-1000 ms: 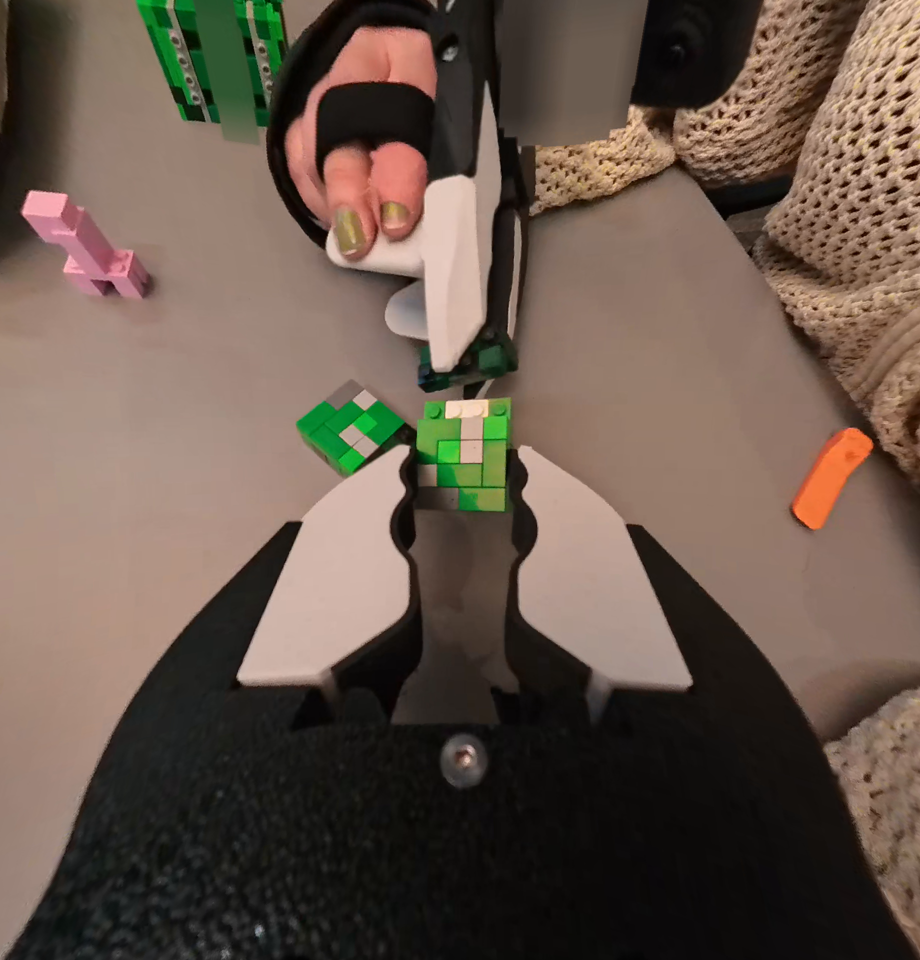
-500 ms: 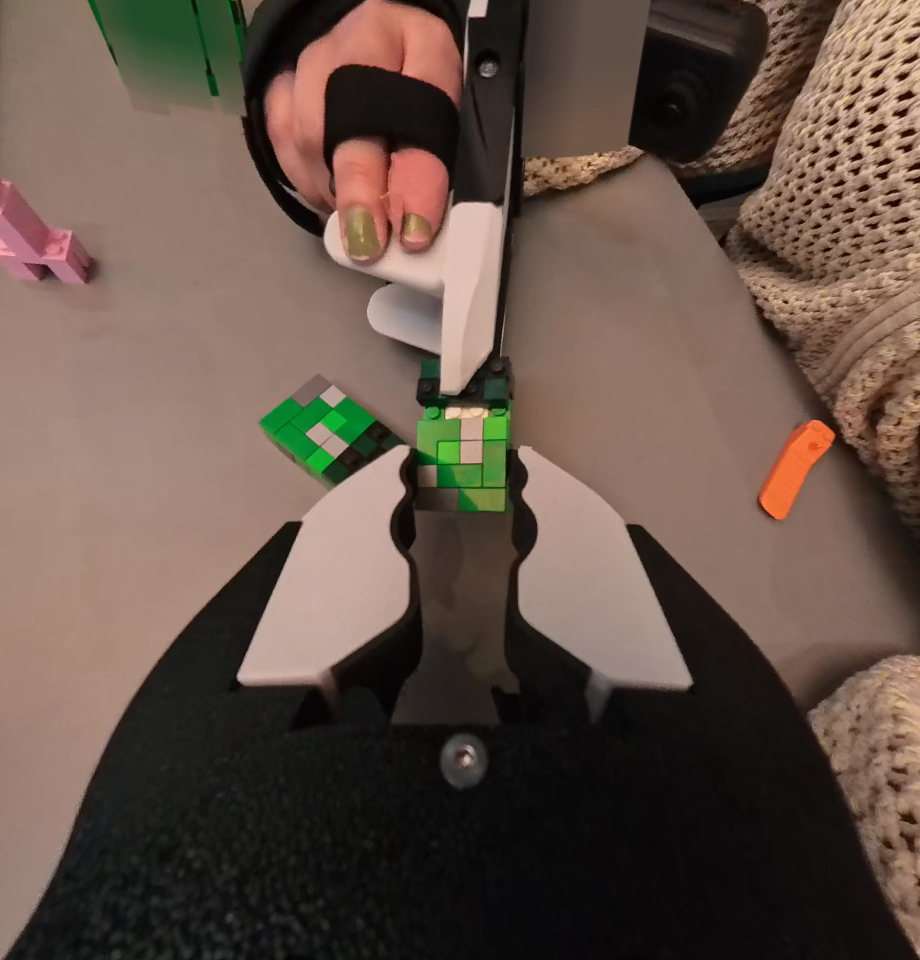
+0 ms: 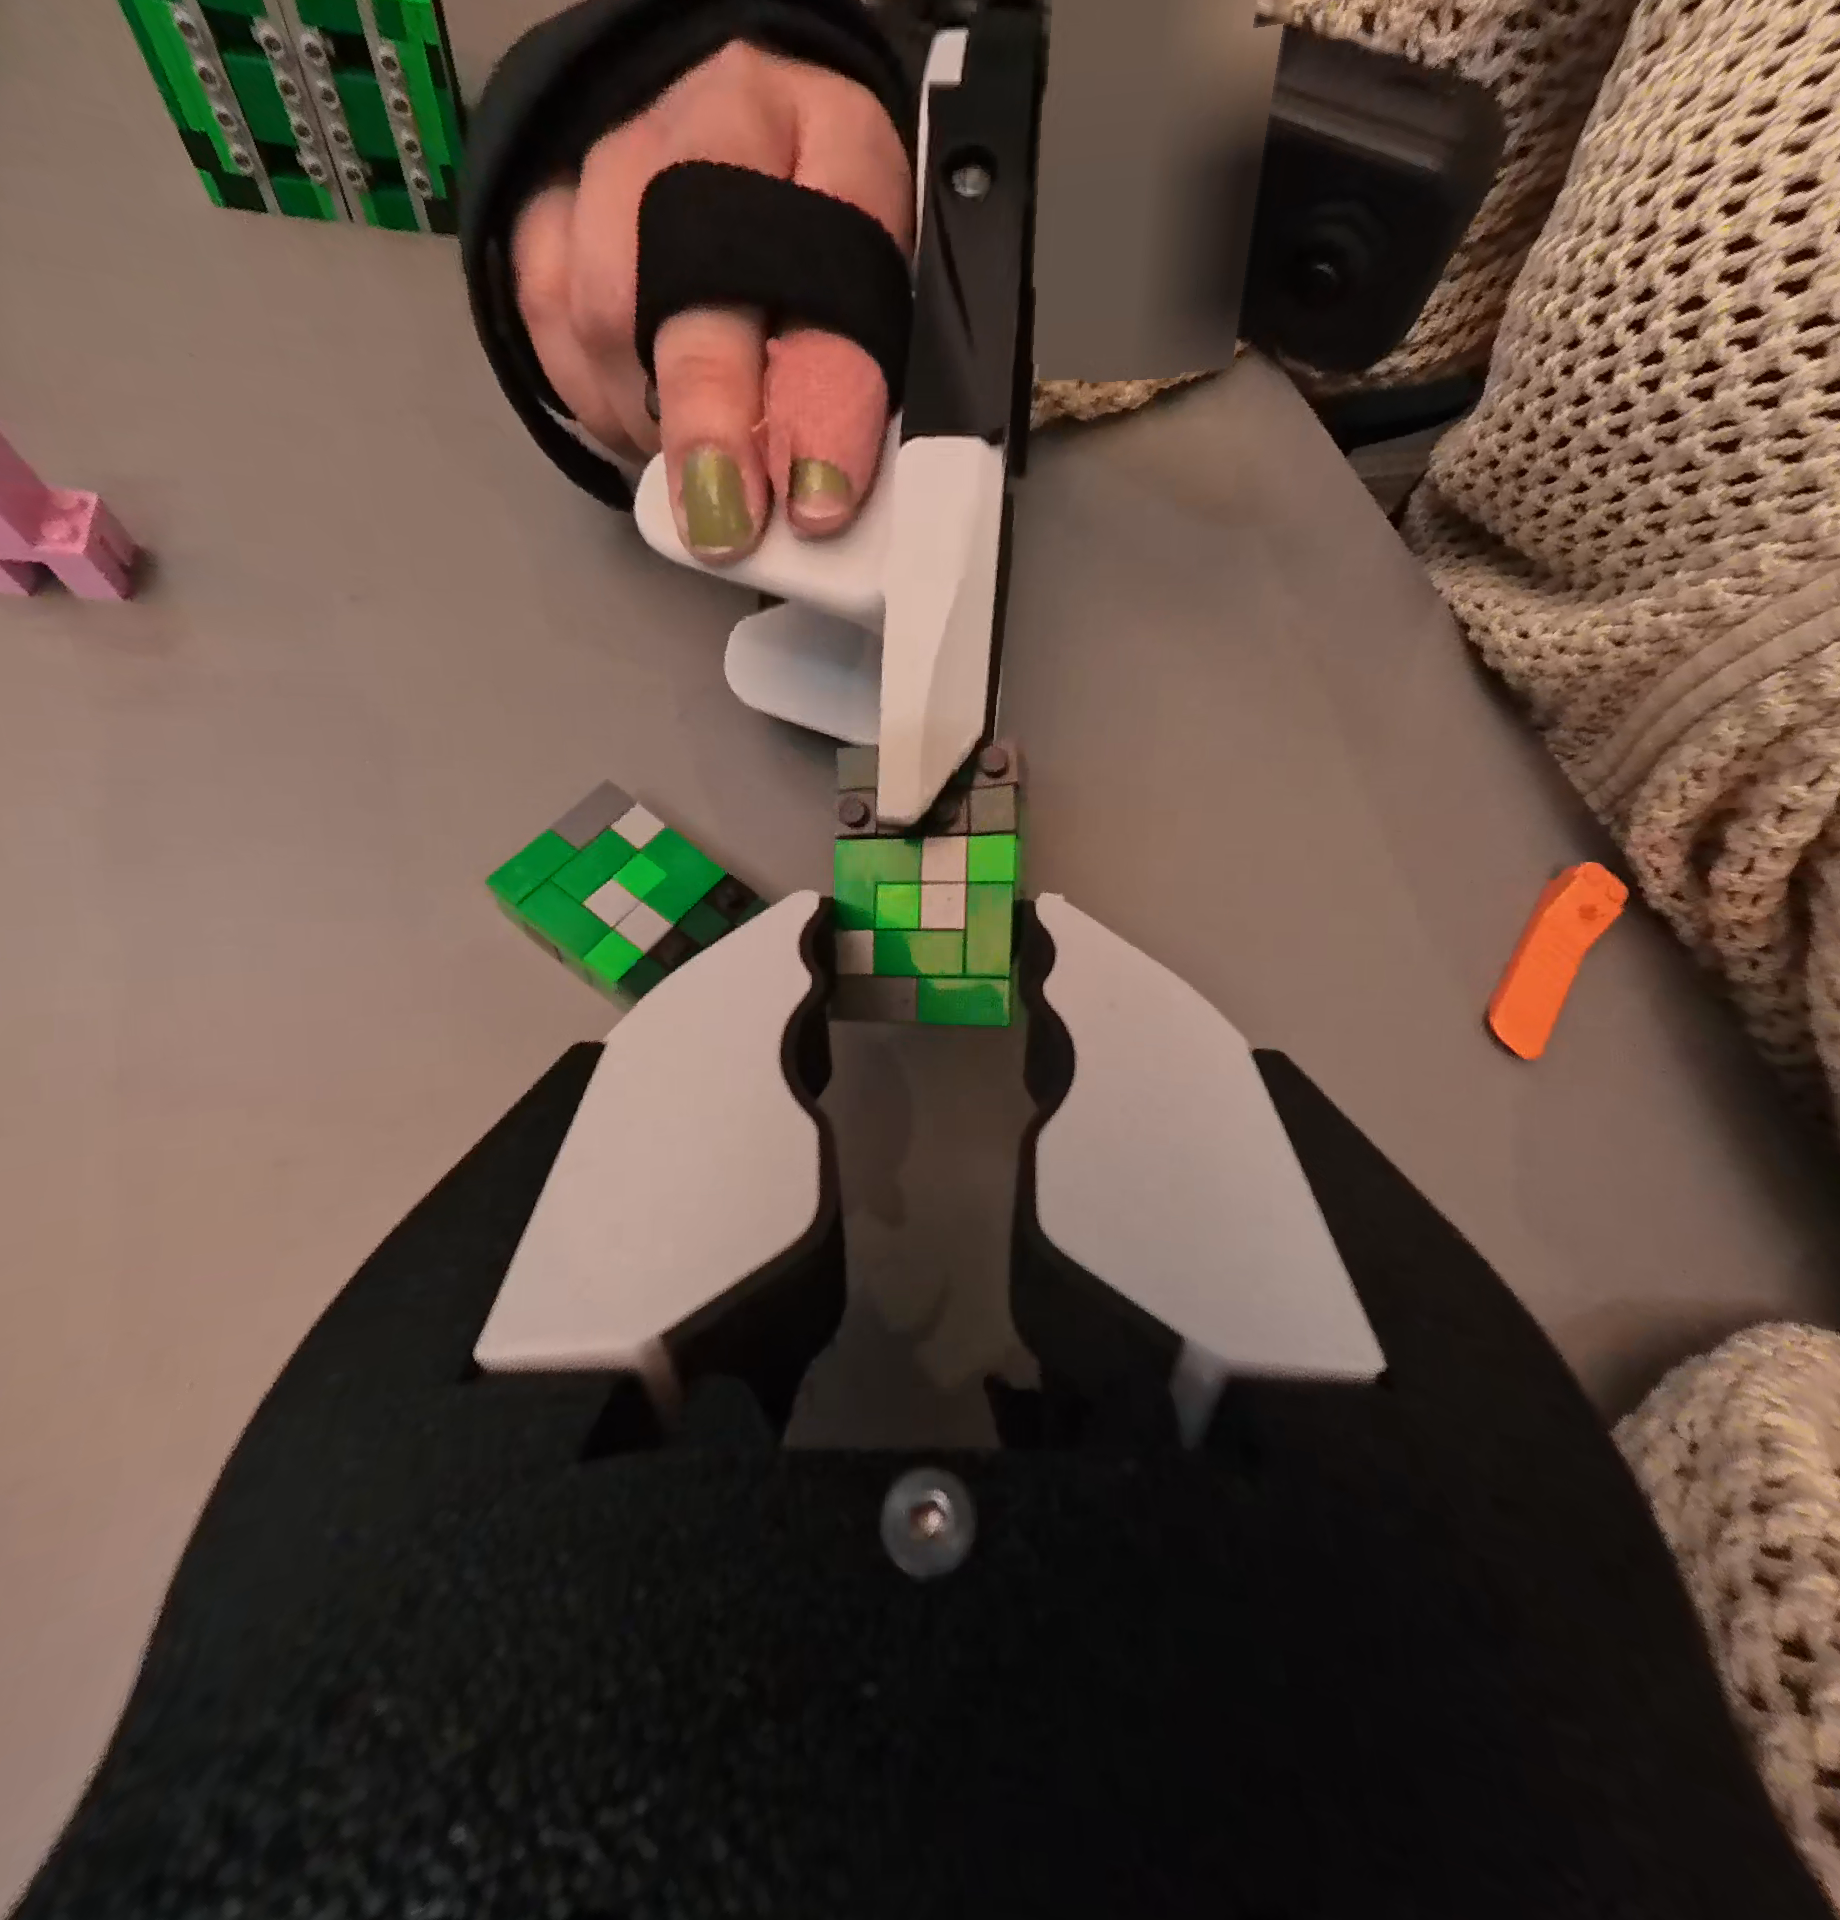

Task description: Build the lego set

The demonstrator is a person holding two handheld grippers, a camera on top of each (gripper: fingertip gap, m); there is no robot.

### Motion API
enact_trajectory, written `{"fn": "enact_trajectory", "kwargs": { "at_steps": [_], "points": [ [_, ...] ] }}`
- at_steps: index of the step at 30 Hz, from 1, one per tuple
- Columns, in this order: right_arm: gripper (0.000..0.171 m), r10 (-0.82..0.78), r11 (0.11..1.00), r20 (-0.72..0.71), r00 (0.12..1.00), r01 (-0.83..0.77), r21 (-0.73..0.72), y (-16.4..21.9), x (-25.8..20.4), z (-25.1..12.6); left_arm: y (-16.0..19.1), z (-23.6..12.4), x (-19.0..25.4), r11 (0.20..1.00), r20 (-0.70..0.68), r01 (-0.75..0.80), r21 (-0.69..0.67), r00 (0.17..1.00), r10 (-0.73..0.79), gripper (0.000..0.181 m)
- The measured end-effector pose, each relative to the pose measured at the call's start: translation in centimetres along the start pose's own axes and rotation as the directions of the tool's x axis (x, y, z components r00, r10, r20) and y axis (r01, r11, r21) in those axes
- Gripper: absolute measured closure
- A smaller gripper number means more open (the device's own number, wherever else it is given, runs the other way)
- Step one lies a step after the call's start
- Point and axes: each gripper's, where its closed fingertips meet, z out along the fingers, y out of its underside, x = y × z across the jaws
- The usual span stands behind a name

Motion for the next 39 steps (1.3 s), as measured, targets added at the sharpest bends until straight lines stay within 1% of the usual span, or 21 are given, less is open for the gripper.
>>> {"fn": "enact_trajectory", "kwargs": {
  "at_steps": [6, 12, 16, 19, 24, 31, 36, 37, 39],
  "points": [
    [0.149, 0.000, 1.000, -0.063, 0.998, -0.001, -0.017, 0.2, 1.1, -0.2, -1.0, -0.6, -0.2, 0.997, 0.015, -0.003, 0.073, 1.000, 0.002, 0.147],
    [0.144, 0.020, 1.000, -0.042, 0.999, -0.021, -0.019, 0.1, 1.0, -0.1, -1.1, -0.3, -0.2, 0.996, -0.007, 0.021, 0.085, 1.000, -0.020, 0.147],
    [0.145, 0.006, 0.999, -0.039, 0.999, -0.008, -0.031, 0.2, 0.9, -0.1, -0.9, -0.1, -0.2, 0.997, -0.005, 0.025, 0.073, 1.000, -0.025, 0.147],
    [0.145, 0.026, 0.999, -0.042, 0.999, -0.027, -0.040, 0.2, 1.1, -0.1, -1.0, -0.3, -0.2, 0.996, -0.010, 0.034, 0.088, 0.999, -0.033, 0.147],
    [0.139, 0.057, 0.997, -0.028, 0.998, -0.058, -0.055, 0.3, 1.0, 0.1, -0.8, 0.0, -0.3, 0.997, -0.009, 0.044, 0.066, 0.999, -0.043, 0.147],
    [0.144, 0.073, 0.996, -0.005, 0.997, -0.073, -0.057, 0.1, 0.8, -0.1, -0.8, 0.2, -0.1, 0.998, -0.018, 0.035, 0.059, 0.999, -0.034, 0.148],
    [0.147, 0.086, 0.995, 0.057, 0.995, -0.082, -0.063, 0.0, 0.2, -0.1, -0.4, 0.5, 0.1, 0.999, -0.032, 0.034, 0.034, 0.999, -0.032, 0.147],
    [0.150, 0.092, 0.994, 0.077, 0.993, -0.087, -0.070, 0.0, 0.0, -0.2, -0.3, 0.5, 0.1, 0.999, -0.029, 0.037, 0.032, 0.999, -0.036, 0.148],
    [0.151, 0.116, 0.991, 0.079, 0.990, -0.110, -0.074, 0.2, 0.0, -0.2, -0.4, 0.4, 0.0, 0.998, -0.024, 0.043, 0.043, 0.999, -0.042, 0.148]
  ]
}}
